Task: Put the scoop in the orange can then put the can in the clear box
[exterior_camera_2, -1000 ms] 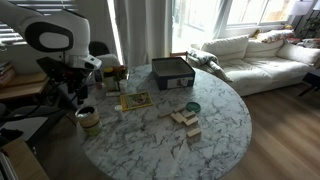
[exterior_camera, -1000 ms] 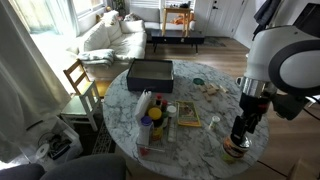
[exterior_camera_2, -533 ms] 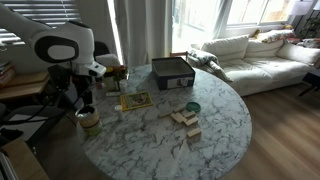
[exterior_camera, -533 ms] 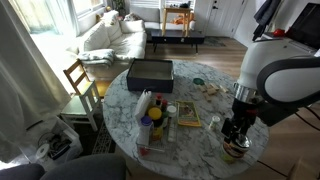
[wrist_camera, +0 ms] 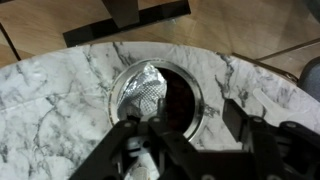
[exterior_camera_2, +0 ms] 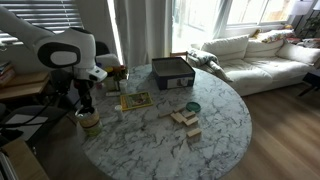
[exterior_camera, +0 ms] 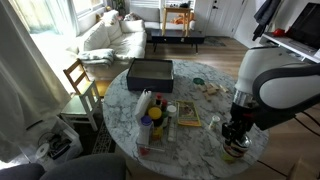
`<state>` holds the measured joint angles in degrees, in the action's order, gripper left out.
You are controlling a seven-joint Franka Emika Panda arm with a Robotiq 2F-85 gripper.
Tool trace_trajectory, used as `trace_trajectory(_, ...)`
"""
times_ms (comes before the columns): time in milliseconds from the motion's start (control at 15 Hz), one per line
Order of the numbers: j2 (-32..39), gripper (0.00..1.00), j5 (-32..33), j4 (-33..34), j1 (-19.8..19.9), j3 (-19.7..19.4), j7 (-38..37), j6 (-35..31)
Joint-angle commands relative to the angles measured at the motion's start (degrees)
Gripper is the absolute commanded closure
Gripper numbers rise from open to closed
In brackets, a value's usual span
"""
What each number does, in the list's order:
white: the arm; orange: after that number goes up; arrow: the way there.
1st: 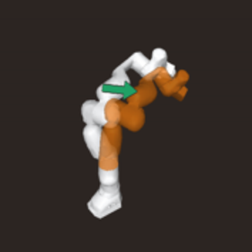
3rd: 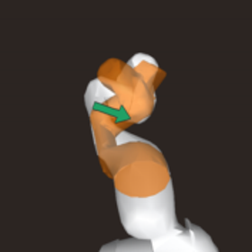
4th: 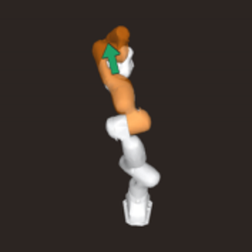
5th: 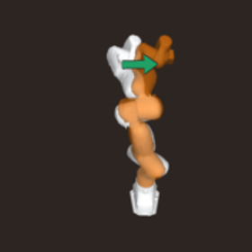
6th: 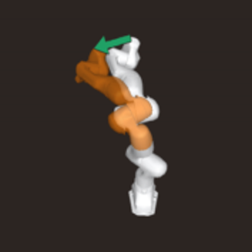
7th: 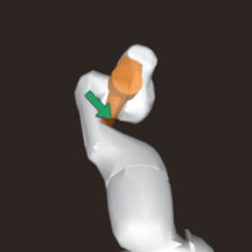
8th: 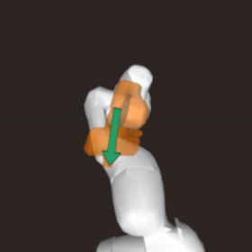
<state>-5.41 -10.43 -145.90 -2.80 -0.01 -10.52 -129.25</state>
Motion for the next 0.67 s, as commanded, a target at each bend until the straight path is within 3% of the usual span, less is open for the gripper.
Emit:
trace_trajectory(0,0.3,0.72,0.6,-1.3,0.8,0.6,-1.7,-1.8)
trace_trajectory(267,-0.2,0.99,1.6,-1.5,1.5,0.3,-2.8,-0.9)
trace_trajectory(600,-2.8,0.97,3.5,-1.6,2.3,0.3,-3.8,1.6)
